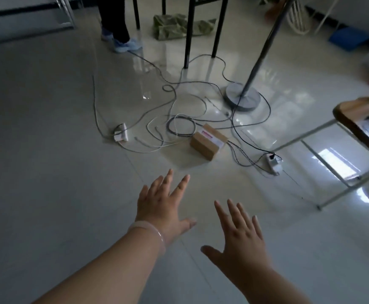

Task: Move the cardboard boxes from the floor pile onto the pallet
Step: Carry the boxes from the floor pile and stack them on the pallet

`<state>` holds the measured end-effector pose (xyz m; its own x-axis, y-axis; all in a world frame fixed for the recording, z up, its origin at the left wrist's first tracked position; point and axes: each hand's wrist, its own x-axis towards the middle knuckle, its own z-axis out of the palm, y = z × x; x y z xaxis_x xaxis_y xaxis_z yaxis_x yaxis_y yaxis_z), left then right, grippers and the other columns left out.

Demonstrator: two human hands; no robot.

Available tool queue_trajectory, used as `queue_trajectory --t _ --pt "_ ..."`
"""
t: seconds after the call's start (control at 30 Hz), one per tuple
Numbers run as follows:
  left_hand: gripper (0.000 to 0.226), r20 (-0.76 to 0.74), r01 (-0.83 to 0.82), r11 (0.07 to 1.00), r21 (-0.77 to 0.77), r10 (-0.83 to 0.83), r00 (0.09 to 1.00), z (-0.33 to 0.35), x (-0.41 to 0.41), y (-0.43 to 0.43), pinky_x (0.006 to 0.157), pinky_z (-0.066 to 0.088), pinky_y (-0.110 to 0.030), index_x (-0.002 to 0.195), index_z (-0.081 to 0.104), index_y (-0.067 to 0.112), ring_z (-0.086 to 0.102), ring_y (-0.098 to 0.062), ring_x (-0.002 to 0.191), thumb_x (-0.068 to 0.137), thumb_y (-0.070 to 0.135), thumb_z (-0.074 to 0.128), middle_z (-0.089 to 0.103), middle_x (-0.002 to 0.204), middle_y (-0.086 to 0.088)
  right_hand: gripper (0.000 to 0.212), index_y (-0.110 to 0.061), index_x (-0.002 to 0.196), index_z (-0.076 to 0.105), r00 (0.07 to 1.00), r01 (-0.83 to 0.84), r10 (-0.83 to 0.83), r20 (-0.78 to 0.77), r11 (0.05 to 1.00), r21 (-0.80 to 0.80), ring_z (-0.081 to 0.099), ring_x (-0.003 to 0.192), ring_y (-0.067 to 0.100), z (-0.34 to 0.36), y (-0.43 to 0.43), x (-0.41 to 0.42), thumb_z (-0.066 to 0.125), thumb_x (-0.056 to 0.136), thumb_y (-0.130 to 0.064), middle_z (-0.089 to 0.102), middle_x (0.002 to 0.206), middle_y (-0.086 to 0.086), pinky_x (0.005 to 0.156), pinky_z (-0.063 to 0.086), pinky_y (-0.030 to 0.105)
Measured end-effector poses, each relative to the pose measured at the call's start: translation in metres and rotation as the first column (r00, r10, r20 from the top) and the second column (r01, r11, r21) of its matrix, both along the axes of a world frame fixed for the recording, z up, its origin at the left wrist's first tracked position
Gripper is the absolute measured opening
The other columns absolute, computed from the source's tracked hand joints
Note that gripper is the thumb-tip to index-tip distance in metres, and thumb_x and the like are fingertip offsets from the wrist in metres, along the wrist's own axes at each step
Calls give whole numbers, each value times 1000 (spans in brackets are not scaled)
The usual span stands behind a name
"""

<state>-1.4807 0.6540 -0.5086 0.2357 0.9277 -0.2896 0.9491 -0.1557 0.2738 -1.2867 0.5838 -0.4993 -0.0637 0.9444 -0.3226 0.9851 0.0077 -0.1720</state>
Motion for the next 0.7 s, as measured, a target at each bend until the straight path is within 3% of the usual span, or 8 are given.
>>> queue_trajectory --t 0.2,0.33,0.5,0.7 --pt "99 15 -46 996 78 45 999 -11 25 56 118 0 -47 128 -40 53 -11 -21 149 81 77 44 -28 160 4 106 -45 133 -42 998 39 -36 52 997 -67 -31 142 12 -11 65 29 45 82 -78 -30 159 -8 113 -21 40" --pt "102 35 -72 994 87 70 997 -12 44 110 118 -2 -47 121 -48 54 -12 -20 148 82 78 43 -31 158 6 105 -44 135 -40 996 60 -58 73 998 -23 -28 145 14 -3 140 52 47 84 -75 -28 160 -6 117 -17 42" --pt "96 22 -58 997 48 57 998 -17 83 177 119 -2 -47 142 -30 49 -10 -22 149 83 77 41 -30 159 6 108 -42 145 -32 996 39 -38 82 999 -20 -30 143 14 -1 222 96 46 81 -79 -33 152 -8 119 -16 43" --pt "91 -20 -96 995 -26 95 995 -29 140 236 119 0 -47 143 -28 49 -7 -21 149 83 80 34 -27 160 6 94 -41 148 -29 998 24 -15 59 986 -162 -34 141 17 -23 296 156 34 87 -77 -32 157 -4 118 -17 45"
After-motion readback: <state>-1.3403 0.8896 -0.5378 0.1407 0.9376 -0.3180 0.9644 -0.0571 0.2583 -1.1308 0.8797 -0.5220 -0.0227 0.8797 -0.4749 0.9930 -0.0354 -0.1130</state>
